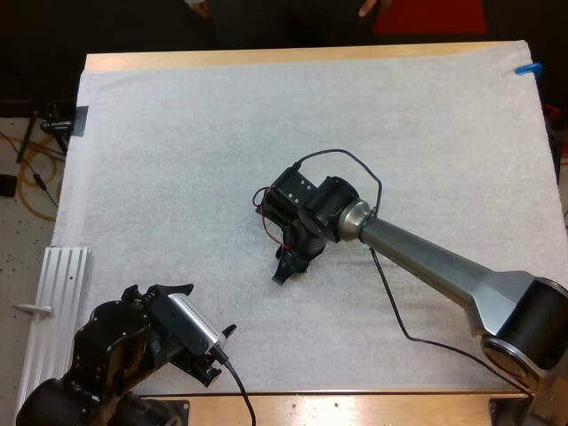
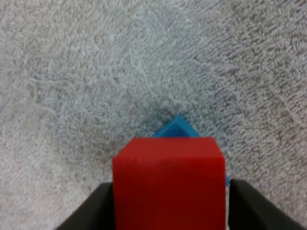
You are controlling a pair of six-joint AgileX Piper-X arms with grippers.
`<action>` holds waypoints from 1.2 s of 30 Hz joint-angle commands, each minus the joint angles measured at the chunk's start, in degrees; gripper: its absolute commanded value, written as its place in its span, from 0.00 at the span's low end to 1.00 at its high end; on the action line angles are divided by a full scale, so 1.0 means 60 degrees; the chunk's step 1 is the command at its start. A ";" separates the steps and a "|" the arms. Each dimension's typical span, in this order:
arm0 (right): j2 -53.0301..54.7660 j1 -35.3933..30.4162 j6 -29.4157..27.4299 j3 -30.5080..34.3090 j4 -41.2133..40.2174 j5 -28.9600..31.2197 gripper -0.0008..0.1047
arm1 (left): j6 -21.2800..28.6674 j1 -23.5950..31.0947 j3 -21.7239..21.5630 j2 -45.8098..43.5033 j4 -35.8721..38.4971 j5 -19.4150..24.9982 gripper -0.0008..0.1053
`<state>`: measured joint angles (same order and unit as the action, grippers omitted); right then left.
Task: Stack red cube on blue cube
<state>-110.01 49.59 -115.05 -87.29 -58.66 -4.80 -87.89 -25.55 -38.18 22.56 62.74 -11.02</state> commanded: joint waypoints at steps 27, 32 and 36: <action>0.3268 -0.3827 0.1971 -0.0026 0.2077 0.1022 0.47 | -0.0519 0.4115 -0.0995 0.1658 -0.4500 -0.0013 0.73; 0.3914 -0.5110 0.1971 -0.0026 0.1979 0.1200 0.47 | -0.0519 0.4354 -0.1670 0.1769 -0.4503 0.0020 0.73; 0.4630 -0.6487 0.1743 -0.0026 0.1661 0.1200 0.47 | -0.0519 0.4354 -0.1812 0.1769 -0.4503 0.0239 0.73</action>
<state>-83.59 11.49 -103.88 -87.32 -48.15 2.24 -90.86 0.56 -48.83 33.35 36.23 -9.78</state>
